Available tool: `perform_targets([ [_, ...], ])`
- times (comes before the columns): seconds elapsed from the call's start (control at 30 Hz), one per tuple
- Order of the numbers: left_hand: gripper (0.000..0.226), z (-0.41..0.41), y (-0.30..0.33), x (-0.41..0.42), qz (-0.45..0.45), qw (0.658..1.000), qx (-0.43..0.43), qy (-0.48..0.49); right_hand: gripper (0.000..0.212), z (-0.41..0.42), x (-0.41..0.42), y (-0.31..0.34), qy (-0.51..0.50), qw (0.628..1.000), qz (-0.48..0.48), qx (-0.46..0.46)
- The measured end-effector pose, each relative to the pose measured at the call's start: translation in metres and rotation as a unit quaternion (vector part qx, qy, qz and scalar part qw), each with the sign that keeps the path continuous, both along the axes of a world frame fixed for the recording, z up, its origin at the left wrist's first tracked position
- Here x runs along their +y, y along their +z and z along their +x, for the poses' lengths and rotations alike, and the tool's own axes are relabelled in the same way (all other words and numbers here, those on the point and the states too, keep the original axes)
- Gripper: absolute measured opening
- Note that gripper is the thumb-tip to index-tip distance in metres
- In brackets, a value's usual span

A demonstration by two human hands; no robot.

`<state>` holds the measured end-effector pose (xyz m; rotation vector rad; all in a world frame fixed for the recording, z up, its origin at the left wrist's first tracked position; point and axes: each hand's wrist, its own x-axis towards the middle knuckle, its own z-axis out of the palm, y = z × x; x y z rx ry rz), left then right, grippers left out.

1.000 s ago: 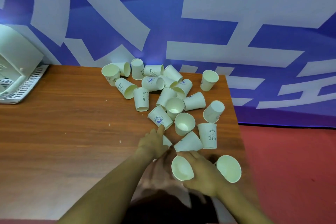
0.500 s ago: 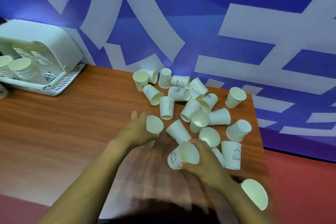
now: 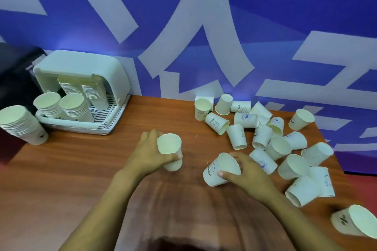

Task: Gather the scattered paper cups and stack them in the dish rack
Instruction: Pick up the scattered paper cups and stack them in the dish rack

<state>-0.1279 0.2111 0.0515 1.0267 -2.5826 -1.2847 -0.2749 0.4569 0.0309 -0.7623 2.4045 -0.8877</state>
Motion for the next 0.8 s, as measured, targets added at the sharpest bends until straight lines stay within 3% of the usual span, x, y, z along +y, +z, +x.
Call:
perform_targets([
  [0.13, 0.063, 0.041, 0.009, -0.065, -0.002, 1.000, 0.026, 0.004, 0.052, 0.041, -0.069, 0.013, -0.012, 1.000, -0.020, 0.009],
  [0.27, 0.064, 0.067, 0.002, -0.097, 0.033, 0.999, 0.038, 0.007, 0.075, 0.072, -0.107, 0.016, 0.012, 1.000, 0.021, 0.020],
  [0.43, 0.066, 0.091, -0.016, -0.115, 0.044, 0.998, 0.028, 0.029, 0.079, 0.082, -0.125, 0.015, 0.031, 0.999, 0.032, 0.013],
  [0.57, 0.086, 0.090, -0.010, -0.121, 0.011, 0.999, 0.019, 0.031, 0.078, 0.068, -0.144, 0.019, 0.040, 0.999, 0.022, 0.024],
  [0.8, 0.066, 0.097, 0.010, -0.149, -0.043, 0.999, -0.002, 0.025, 0.072, 0.073, -0.186, 0.005, 0.052, 0.997, -0.040, -0.037],
])
